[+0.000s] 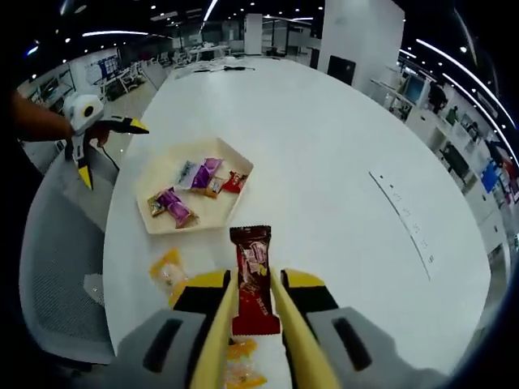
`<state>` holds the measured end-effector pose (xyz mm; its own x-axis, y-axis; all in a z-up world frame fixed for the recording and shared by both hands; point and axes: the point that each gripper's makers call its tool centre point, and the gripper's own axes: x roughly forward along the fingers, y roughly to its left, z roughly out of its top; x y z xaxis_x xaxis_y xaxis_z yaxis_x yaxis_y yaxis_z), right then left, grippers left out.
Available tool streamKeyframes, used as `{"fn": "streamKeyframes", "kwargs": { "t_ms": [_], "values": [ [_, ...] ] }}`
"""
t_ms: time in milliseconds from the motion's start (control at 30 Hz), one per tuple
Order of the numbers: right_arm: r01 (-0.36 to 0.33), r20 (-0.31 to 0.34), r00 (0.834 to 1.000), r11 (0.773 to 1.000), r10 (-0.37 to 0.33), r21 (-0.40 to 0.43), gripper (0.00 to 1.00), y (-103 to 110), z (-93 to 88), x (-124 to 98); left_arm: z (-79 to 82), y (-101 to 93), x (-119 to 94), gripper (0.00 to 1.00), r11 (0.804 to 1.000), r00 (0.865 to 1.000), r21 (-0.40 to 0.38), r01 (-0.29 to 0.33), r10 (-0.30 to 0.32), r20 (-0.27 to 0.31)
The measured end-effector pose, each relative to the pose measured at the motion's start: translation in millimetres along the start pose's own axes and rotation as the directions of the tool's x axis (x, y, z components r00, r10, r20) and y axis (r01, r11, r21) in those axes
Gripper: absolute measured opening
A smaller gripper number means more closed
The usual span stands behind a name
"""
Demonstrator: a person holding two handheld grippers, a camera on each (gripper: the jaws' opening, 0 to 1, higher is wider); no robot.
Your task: Place the target food into the container with the food tongs after gripping and lifting it, then release it inside without dropping or visibly crushing the food.
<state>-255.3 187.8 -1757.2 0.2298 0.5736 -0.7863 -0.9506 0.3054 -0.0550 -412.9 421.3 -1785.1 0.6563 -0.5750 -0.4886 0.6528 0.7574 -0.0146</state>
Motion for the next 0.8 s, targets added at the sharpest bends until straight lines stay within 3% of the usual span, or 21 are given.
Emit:
{"fn": "streamKeyframes", "kwargs": {
  "t_ms": [800],
  "values": [
    [-0.068,0.039,0.997,0.995,0.071,-0.072,0.24,46.3,70.9,39.6,2.0,-1.9,0.5,1.0,1.0,1.0,0.01,0.012,-0.012,0.011]
  ]
}}
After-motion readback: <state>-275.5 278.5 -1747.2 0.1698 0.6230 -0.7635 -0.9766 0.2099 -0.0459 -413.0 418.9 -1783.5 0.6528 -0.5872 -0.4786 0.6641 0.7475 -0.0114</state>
